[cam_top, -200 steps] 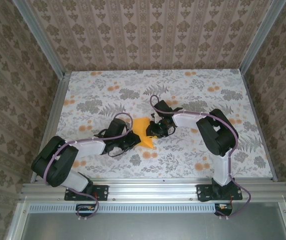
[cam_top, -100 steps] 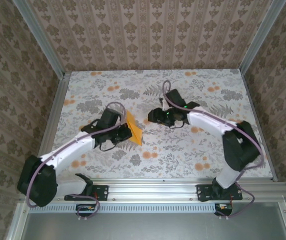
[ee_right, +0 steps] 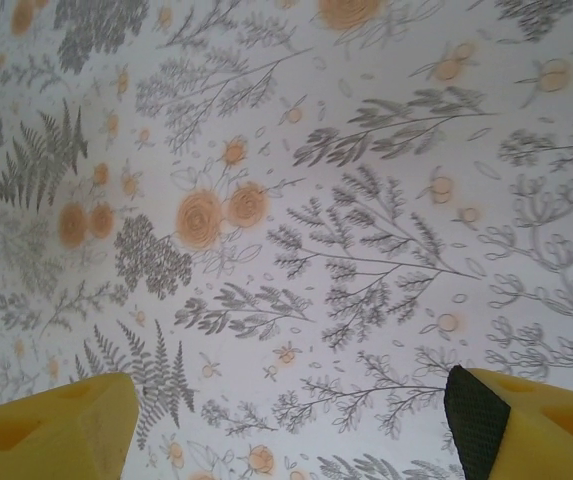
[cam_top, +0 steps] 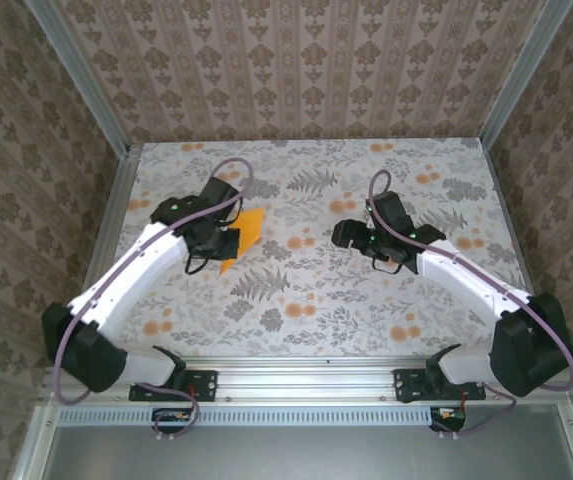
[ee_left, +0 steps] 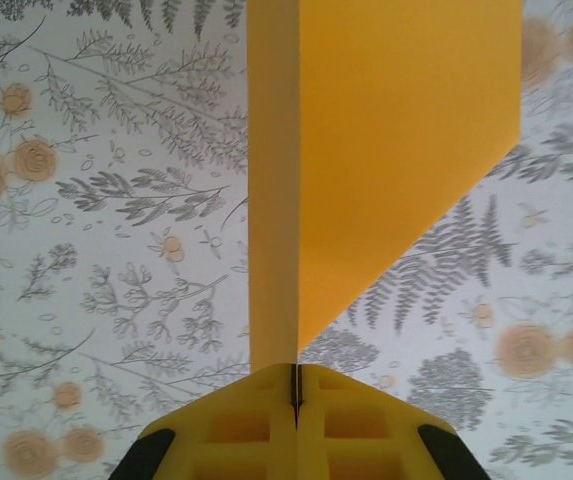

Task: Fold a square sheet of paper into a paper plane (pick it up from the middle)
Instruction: Turn over the paper at the center of the table.

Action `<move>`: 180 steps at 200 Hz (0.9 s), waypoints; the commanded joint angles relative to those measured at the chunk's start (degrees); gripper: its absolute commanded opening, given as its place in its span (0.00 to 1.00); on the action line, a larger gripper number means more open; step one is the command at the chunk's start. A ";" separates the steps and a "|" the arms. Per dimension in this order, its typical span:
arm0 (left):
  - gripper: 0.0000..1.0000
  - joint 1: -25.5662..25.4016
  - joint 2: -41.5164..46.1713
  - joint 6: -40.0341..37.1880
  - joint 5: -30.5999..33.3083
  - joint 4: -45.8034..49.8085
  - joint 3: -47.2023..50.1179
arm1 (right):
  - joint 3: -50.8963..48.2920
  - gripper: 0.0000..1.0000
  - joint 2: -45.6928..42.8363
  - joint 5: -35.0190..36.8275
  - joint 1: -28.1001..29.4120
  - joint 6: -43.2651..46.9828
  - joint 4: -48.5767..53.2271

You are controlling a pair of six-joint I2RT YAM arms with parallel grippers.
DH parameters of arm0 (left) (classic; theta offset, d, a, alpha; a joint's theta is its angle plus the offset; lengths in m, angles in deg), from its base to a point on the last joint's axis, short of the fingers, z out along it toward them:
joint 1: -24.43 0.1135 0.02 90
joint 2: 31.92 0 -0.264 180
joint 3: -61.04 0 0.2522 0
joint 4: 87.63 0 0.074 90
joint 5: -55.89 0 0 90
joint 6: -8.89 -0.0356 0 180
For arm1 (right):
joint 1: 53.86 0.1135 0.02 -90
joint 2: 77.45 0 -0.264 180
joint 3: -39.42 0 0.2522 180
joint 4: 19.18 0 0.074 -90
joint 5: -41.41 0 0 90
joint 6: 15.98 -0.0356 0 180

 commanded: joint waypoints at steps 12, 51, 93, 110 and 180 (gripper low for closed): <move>0.00 -5.29 -10.31 -0.31 10.28 4.59 -4.69 | -3.50 0.84 -5.31 4.67 -2.44 -2.85 1.67; 0.00 -13.47 -23.01 2.07 11.08 2.55 -9.28 | -5.50 0.83 -10.16 5.64 -4.84 -3.63 3.94; 0.00 -18.46 -33.03 3.11 5.16 -0.84 -13.67 | -7.37 0.84 -12.95 5.02 -6.76 -3.96 4.62; 0.00 -18.92 -33.88 3.69 0.18 -3.17 -14.41 | -8.11 0.84 -13.04 3.78 -6.83 -4.07 4.39; 0.02 -13.07 -30.78 5.02 -21.96 -15.92 -10.07 | -14.40 0.81 -10.40 -8.98 -6.83 -5.86 -5.30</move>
